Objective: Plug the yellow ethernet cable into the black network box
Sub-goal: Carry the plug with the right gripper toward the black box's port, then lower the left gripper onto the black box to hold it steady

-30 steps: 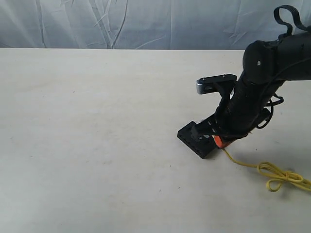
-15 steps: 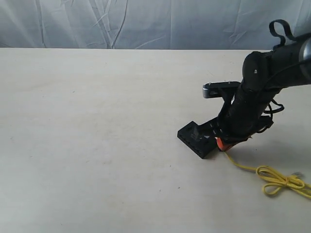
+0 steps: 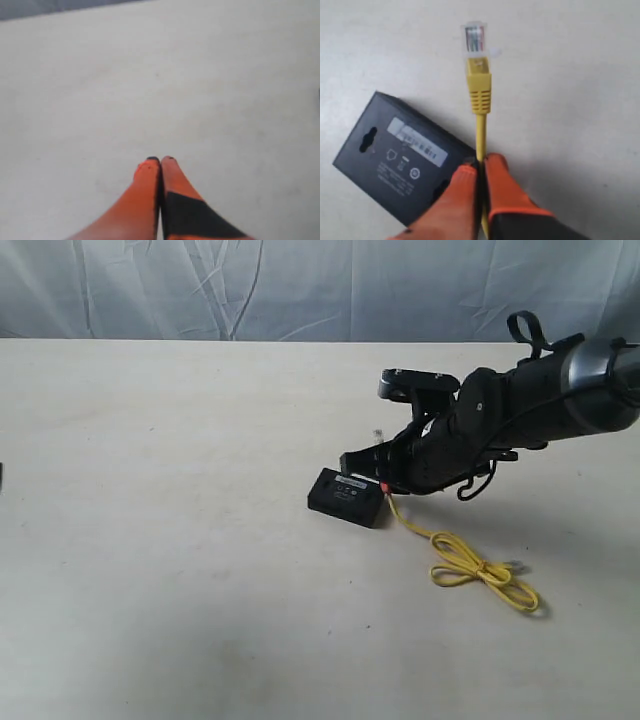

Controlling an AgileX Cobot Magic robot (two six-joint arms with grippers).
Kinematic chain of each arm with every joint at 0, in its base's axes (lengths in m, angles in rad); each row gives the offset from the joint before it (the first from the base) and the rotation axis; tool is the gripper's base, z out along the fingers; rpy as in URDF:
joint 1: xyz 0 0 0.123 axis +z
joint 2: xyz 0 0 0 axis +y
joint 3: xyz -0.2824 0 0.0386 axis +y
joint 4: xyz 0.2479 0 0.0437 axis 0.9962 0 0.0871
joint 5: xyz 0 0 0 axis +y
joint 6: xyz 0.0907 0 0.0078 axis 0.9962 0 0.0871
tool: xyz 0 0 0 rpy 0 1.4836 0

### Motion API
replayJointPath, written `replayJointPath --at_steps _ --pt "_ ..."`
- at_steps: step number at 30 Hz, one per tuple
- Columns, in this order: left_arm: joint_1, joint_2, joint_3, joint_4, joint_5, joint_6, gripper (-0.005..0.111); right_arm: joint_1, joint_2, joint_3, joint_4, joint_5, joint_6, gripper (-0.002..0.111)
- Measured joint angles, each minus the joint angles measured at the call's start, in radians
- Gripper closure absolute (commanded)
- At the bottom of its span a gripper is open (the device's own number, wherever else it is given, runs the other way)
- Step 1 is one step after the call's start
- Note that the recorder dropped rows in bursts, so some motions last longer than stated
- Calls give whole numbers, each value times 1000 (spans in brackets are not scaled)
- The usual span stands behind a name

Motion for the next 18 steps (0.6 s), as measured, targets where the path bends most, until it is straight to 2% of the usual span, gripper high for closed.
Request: replayJointPath --at_steps 3,6,11,18 --pt "0 167 -45 -222 60 229 107 1 0 -25 0 -4 0 109" --pt "-11 340 -107 -380 120 415 107 1 0 -77 -11 45 0 109" --pt "-88 573 -275 -425 168 494 107 1 -24 -185 -130 220 -3 109" --pt "-193 910 -607 -411 313 524 107 -6 -72 -227 -234 486 -1 109"
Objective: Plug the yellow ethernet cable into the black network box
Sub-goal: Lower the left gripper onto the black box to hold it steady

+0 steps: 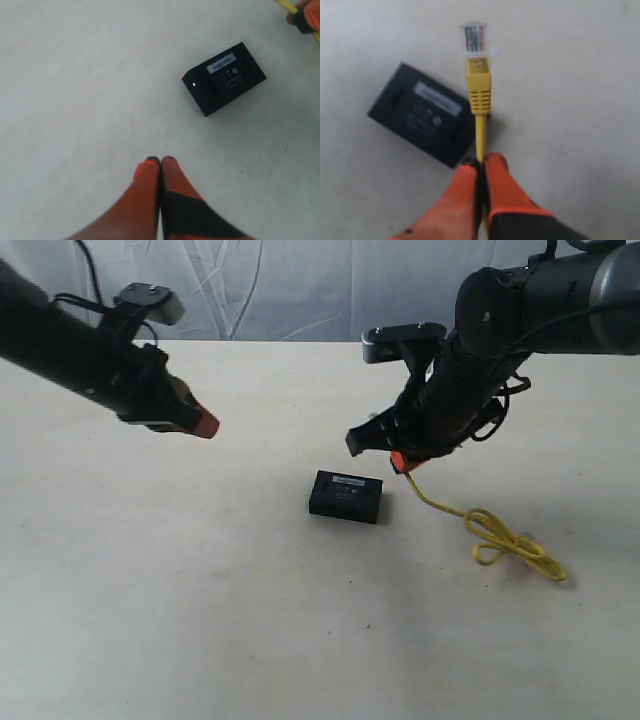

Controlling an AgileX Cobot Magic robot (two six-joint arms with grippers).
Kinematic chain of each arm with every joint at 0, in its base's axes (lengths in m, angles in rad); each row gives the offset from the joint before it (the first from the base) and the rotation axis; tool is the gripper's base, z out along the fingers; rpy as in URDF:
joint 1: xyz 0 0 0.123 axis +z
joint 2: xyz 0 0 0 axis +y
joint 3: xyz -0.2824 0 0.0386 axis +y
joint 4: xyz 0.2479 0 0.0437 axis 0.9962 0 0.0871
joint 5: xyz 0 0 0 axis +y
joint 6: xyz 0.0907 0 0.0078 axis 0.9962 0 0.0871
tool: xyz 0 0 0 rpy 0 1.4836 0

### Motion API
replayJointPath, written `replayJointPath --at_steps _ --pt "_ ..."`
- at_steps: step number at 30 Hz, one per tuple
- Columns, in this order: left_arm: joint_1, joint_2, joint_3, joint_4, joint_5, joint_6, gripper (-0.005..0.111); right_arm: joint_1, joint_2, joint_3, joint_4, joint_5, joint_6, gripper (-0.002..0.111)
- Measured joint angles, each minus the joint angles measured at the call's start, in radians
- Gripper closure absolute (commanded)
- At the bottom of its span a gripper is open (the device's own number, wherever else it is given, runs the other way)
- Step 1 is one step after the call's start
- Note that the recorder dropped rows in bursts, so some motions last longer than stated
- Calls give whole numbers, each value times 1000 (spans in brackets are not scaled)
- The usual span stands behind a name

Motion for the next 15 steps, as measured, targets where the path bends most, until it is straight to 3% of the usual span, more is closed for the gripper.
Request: replayJointPath --at_steps 10,15 --pt "-100 410 -505 7 198 2 107 -3 -19 111 39 157 -221 109" --pt "-165 519 -631 4 224 2 107 8 -21 173 67 132 -258 109"
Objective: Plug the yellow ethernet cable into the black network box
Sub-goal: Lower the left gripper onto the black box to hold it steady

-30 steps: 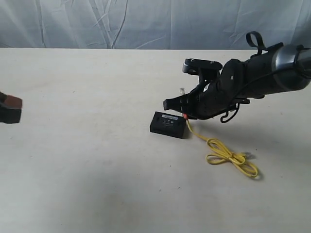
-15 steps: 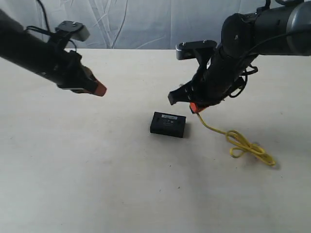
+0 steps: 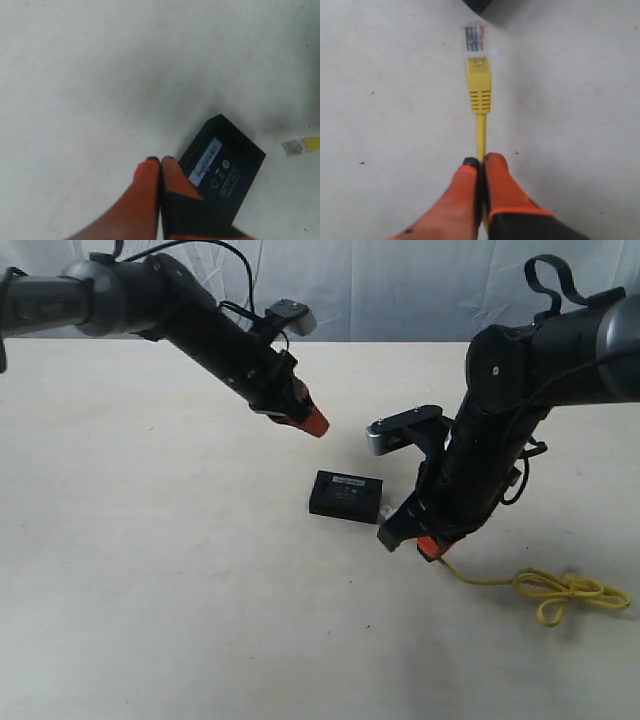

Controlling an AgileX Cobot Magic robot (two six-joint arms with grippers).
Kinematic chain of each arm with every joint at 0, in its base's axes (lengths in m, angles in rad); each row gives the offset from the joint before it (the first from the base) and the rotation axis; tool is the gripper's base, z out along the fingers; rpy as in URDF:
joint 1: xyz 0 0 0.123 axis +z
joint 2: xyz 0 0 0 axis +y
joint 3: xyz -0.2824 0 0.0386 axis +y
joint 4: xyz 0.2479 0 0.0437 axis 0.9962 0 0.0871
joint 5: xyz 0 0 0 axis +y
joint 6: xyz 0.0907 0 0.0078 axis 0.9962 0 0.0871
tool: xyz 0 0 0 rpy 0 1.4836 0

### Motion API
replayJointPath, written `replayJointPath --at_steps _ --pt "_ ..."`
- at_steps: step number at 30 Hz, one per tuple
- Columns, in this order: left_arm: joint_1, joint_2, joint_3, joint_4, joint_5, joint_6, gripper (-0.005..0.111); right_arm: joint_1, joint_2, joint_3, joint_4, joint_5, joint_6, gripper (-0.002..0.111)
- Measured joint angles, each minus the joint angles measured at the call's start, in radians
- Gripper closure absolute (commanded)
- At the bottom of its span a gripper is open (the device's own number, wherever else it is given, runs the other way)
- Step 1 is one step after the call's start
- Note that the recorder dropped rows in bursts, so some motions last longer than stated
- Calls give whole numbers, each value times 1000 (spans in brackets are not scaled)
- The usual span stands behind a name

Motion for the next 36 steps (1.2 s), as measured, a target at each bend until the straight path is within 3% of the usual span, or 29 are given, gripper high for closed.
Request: replayJointPath --at_steps 6,22,36 --pt "-45 80 -26 0 16 0 107 0 0 9 15 -51 -6 109" --pt "-43 100 -31 65 157 -170 107 0 0 11 -2 -78 -95 109" --pt "-32 76 -31 83 42 -205 107 0 0 129 -42 -299 -223 109"
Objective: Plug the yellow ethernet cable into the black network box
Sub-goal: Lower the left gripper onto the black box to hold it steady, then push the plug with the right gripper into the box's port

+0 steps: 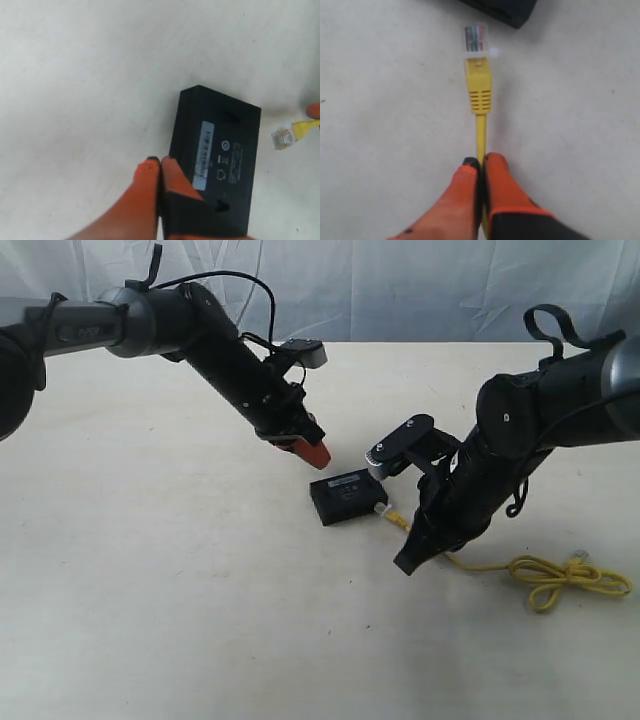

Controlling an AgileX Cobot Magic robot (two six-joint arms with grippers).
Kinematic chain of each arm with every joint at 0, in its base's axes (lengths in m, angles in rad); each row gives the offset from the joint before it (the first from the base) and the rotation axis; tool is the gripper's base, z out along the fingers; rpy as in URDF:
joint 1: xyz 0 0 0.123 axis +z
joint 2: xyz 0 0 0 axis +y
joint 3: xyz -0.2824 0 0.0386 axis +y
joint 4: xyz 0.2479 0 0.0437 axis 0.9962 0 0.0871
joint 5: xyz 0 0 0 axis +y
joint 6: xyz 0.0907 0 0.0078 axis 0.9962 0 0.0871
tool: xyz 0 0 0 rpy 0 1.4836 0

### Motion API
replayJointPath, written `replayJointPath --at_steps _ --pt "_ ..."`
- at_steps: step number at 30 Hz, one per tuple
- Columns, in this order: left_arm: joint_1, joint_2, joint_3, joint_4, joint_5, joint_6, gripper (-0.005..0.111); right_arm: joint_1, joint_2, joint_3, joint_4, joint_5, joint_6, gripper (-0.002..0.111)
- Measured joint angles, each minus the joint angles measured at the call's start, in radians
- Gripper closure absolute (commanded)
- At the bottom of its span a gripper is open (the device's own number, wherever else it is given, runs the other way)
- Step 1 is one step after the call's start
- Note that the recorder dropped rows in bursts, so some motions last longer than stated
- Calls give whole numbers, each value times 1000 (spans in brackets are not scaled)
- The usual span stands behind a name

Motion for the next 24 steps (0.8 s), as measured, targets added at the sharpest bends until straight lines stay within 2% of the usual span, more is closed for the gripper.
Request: replayJointPath --at_steps 8,13,24 --pt "60 5 -3 -29 3 0 107 17 -4 10 -4 -23 -46 109" --pt "41 48 -3 -75 43 27 107 81 -4 10 -12 -38 -64 109" --pt "21 57 -3 -81 101 23 107 86 28 10 -14 -54 -19 109"
